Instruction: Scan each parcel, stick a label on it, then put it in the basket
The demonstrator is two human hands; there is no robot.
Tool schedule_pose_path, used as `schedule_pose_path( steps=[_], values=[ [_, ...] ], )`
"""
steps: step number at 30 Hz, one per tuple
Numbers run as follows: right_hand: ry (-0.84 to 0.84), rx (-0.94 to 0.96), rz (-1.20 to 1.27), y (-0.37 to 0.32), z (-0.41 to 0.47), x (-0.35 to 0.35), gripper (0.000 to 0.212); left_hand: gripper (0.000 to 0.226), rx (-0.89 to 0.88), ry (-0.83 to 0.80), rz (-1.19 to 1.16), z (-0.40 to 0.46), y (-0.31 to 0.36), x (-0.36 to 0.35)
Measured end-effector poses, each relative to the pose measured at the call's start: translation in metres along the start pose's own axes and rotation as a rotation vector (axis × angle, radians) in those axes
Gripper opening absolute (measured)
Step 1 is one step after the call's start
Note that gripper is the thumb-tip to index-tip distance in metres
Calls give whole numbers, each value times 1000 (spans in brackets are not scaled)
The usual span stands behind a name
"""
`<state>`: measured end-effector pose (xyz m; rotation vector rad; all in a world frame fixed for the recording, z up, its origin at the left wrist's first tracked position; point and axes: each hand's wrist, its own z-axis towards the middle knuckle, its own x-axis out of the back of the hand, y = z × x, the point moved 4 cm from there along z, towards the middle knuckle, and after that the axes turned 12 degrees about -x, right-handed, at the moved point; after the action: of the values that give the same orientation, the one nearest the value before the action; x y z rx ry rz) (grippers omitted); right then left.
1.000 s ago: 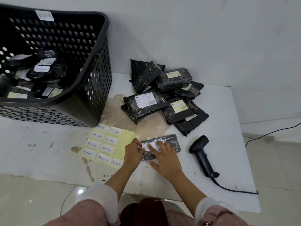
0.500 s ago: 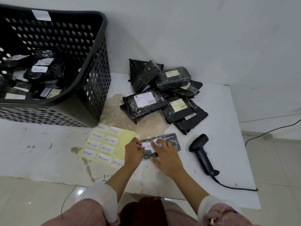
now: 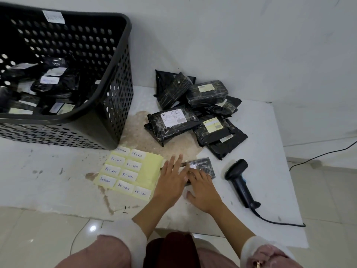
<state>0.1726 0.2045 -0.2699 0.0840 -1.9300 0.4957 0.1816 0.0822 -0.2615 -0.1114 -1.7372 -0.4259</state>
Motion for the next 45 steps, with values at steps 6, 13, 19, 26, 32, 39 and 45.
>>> schedule_pose_path(
  steps=[6, 13, 19, 26, 32, 39, 45],
  values=[
    [-19, -11, -24, -1, -2, -2, 71, 67, 206, -114, 145, -47, -25, -22],
    [-38, -28, -77, -8, -1, -3, 75, 76, 343, -149, 39, -26, -23, -29],
    [-50, -38, -88, -9, -2, -3, 78, 69, 197, -120, 143, -41, -29, -28],
    [-68, -36, -104, -9, -1, -2, 79, 73, 344, -124, 26, -22, -14, -27],
    [-73, -33, -103, -9, 1, 0, 78, 71, 291, -91, 65, -26, -16, -26],
    [-64, -23, -125, -11, -1, 1, 79, 72, 344, -91, 30, -28, -23, -21],
    [-68, -13, -127, -10, 0, 2, 80, 51, 361, 102, -259, -20, -22, -6]
  ],
)
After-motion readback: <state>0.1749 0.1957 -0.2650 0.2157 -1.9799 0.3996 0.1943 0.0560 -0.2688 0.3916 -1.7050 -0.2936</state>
